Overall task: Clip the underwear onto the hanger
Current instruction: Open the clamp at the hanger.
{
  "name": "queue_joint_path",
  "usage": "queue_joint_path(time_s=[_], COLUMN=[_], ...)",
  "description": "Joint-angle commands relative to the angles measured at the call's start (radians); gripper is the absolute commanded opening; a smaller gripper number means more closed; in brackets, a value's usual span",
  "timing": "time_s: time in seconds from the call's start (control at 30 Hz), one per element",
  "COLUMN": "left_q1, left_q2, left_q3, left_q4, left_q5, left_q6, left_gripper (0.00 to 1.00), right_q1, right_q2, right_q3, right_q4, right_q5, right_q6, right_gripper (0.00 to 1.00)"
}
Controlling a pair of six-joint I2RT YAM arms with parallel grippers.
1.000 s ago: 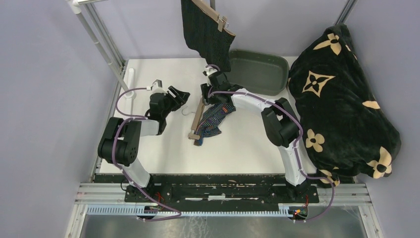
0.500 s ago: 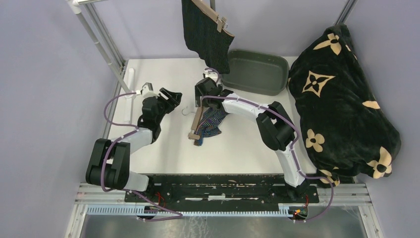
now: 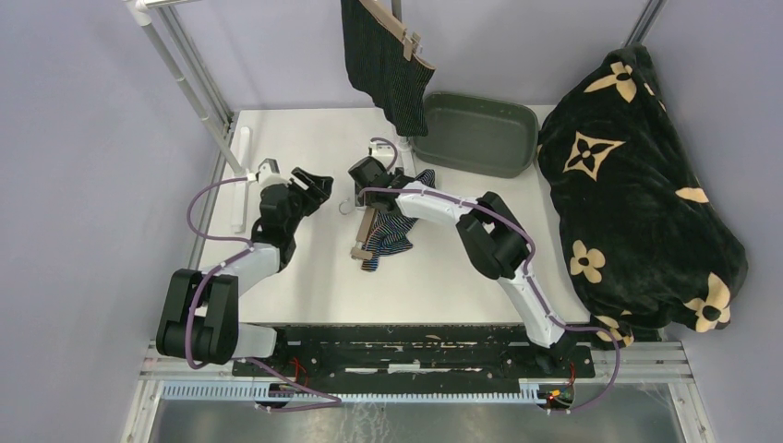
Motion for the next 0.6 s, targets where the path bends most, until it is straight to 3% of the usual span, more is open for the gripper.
queue_joint_path(time_s=[0.0, 0.27, 0.57], left_q1=[0.017, 0.036, 0.041], left_q2=[-0.019, -0.003, 0.006], left_q3=[-0.009, -0.017, -0.019], left_q4=[0.03, 0.042, 0.05], left_q5=[-0.008, 0.004, 0.009], left_q6=[0.023, 0.021, 0.02], left_gripper=[0.75, 0.75, 0.75], right_q1=[0.011, 0.021, 0.022], right_q2=[0.031, 0.084, 0.113], right_q3=[0.091, 0.149, 0.157], right_q4=[-0.004, -0.043, -0.067], right_q5=[0.031, 0.037, 0.044], right_q6=[0.026, 0.026, 0.031], right_gripper=[0.82, 0.78, 0.66])
